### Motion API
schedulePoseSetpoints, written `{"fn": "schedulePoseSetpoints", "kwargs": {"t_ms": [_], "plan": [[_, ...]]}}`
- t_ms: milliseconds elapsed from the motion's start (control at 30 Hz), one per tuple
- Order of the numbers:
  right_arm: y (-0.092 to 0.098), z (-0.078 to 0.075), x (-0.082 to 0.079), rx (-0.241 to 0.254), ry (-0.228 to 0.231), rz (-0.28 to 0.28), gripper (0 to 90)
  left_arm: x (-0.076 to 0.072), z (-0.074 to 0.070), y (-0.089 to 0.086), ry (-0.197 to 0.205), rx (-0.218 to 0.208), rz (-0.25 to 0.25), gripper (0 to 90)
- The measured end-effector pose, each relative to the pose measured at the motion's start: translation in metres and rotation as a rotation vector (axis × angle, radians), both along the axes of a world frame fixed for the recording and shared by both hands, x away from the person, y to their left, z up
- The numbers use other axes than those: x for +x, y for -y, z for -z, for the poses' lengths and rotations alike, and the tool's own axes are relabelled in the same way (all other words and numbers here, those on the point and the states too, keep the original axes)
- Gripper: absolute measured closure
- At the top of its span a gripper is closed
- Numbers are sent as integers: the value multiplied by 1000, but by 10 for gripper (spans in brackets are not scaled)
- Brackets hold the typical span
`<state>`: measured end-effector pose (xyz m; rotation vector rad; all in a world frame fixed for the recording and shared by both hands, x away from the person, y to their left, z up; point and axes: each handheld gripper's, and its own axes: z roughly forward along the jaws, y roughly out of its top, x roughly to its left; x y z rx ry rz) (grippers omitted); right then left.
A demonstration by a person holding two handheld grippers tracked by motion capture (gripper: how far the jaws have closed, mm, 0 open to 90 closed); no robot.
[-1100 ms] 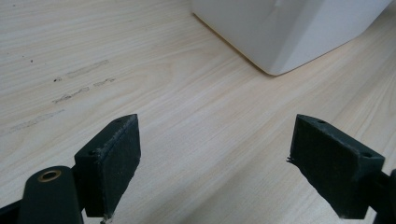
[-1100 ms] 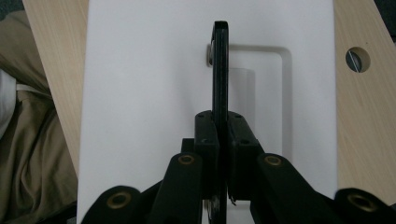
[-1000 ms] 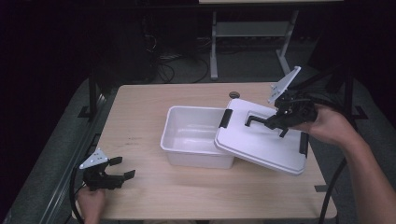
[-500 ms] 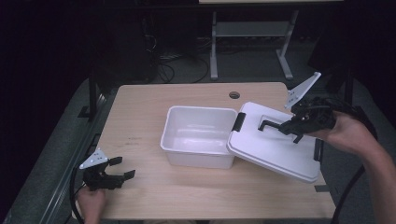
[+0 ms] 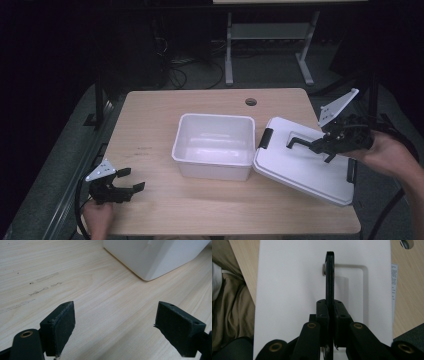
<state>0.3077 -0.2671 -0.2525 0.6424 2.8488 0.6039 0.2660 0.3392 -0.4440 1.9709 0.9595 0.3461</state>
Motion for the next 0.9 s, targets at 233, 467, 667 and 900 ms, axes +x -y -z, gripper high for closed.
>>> {"fn": "schedulePoseSetpoints", "kwargs": {"t_ms": [233,467,667,900], "plan": [[12,6,-5,7,-11,13,844,0,0,0,1,2,-2,155],[20,13,-9,18,-19,21,844,0,0,0,0,1,-5,155],[24,25,-10,26,-32,22,845,0,0,0,-2,3,-5,156],[24,40,-9,32,-52,27,844,0,0,0,0,0,-8,156]]}}
